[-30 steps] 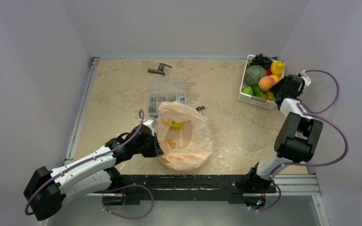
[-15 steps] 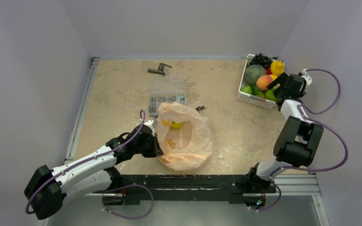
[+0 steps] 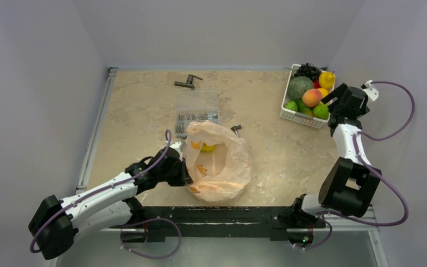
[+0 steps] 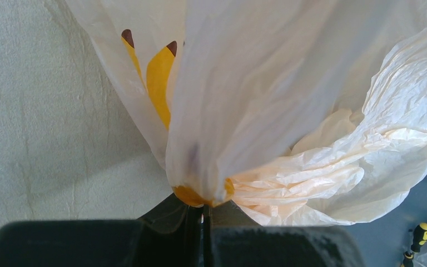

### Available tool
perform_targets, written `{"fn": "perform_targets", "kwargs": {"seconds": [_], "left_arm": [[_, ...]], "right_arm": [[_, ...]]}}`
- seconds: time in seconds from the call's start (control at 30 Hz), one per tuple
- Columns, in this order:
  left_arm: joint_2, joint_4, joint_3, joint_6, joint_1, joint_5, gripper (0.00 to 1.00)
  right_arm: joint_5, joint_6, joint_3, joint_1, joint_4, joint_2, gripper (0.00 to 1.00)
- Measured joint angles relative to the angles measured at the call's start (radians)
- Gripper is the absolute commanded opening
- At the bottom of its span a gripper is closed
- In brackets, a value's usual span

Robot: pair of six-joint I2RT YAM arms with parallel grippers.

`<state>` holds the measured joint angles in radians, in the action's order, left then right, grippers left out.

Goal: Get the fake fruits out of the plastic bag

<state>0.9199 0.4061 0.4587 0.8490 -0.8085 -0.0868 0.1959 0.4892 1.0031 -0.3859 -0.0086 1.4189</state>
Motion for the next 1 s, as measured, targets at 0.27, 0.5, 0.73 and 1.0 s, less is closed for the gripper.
{"fn": "perform_targets", "kwargs": {"seconds": [0.27, 0.5, 0.73, 1.0], "left_arm": [[0.023, -0.001, 0.002, 0.000, 0.000, -0.007, 0.00], [0.035, 0.001, 0.011, 0.005, 0.000, -0.005, 0.00], [0.034, 0.029, 0.035, 0.008, 0.000, 0.037, 0.00], [0.029, 0.050, 0.035, 0.042, 0.000, 0.070, 0.00]], "right_arm": [[-0.069, 0.008, -0.036, 0.305, -0.081, -0.138, 0.87], [-0.194, -0.027, -0.145, 0.549, -0.180, -0.387, 0.85], [-0.320, -0.132, -0.189, 0.843, -0.265, -0.588, 0.89], [-0.353, -0.259, -0.147, 1.284, -0.238, -0.494, 0.82]]}}
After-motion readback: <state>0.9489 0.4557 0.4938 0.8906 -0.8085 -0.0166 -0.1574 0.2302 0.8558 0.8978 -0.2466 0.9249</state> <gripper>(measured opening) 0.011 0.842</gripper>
